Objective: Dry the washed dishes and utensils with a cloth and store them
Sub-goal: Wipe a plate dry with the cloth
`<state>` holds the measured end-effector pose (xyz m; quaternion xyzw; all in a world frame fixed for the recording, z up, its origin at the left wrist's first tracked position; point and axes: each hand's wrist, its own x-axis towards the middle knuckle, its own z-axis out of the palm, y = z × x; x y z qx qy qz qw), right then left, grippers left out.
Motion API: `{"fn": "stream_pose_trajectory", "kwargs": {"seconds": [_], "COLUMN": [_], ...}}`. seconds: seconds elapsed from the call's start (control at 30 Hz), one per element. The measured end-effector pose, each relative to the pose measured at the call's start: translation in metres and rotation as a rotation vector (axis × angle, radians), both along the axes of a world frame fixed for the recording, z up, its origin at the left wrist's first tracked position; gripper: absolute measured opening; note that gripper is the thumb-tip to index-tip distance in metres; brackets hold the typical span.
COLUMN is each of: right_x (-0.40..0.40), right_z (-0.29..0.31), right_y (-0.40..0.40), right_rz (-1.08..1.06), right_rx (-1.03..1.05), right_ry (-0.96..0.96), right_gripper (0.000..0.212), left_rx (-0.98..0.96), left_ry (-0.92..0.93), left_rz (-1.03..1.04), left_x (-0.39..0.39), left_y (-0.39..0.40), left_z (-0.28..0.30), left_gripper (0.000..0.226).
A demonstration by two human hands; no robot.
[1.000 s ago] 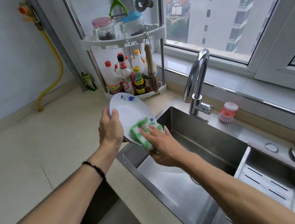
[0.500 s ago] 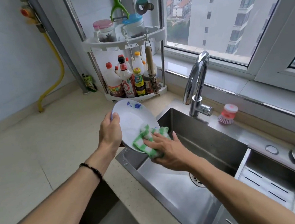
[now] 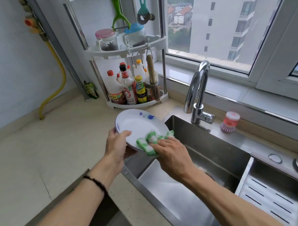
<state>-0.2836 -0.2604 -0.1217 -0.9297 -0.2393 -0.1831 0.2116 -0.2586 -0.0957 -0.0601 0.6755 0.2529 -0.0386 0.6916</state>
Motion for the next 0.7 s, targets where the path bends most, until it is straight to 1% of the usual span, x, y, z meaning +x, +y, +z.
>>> {"fn": "stream_pose_trajectory", "kwargs": {"seconds": [0.07,0.1,0.17,0.2,0.23,0.27,0.33,0.37,0.4,0.43,0.5,0.53,0.63,0.67,0.7], "right_x": [-0.001,-0.005,-0.014,-0.015,-0.011,-0.005,0.004,0.003,0.000,-0.006,-0.014,-0.013,-0.003,-0.005,-0.008], "right_z": [0.010,0.014,0.019,0.019,0.016,0.012,0.007,0.007,0.010,0.012,0.017,0.019,0.019,0.021,0.024], "right_y": [0.019,0.028,0.035,0.031,0.022,0.012,-0.005,-0.007,-0.003,0.003,0.011,0.010,0.000,0.002,0.006], "right_rz": [-0.057,-0.060,0.040,0.113,0.179,0.221,0.201,0.174,0.177,0.200,0.261,0.265,0.154,0.144,0.169], "right_rx": [0.081,0.132,0.263,0.319,0.317,0.247,-0.005,-0.072,-0.075,-0.024,0.086,0.077,-0.066,-0.044,0.024], "right_ry": [-0.017,-0.012,0.039,0.080,0.157,0.262,0.435,0.486,0.510,0.529,0.605,0.631,0.653,0.651,0.645], "right_gripper": [0.026,0.026,0.014,0.007,0.008,0.020,0.058,0.071,0.079,0.082,0.077,0.076,0.092,0.094,0.090], "left_rx": [0.007,0.025,0.130,0.170,0.189,0.209,0.291,0.333,0.365,0.367,0.352,0.360,0.376,0.367,0.360], "left_ry": [-0.086,-0.134,-0.192,-0.198,-0.198,-0.205,-0.230,-0.237,-0.238,-0.233,-0.224,-0.215,-0.215,-0.218,-0.219], "left_rz": [0.012,0.061,0.149,0.150,0.132,0.111,0.083,0.090,0.111,0.131,0.141,0.123,0.103,0.116,0.127], "left_x": [-0.014,-0.014,-0.008,-0.004,-0.001,0.002,0.003,0.003,0.004,0.004,0.004,0.004,0.002,0.003,0.004], "left_y": [-0.018,-0.023,-0.021,-0.015,-0.010,-0.005,0.000,0.001,0.001,0.001,0.003,0.004,0.001,0.001,0.001], "left_z": [-0.005,-0.007,-0.003,-0.002,0.002,0.003,0.002,0.001,0.000,-0.001,-0.001,-0.001,0.000,0.001,0.002], "left_gripper": [0.044,0.045,0.044,0.045,0.047,0.044,0.033,0.033,0.036,0.039,0.041,0.042,0.038,0.036,0.036]}}
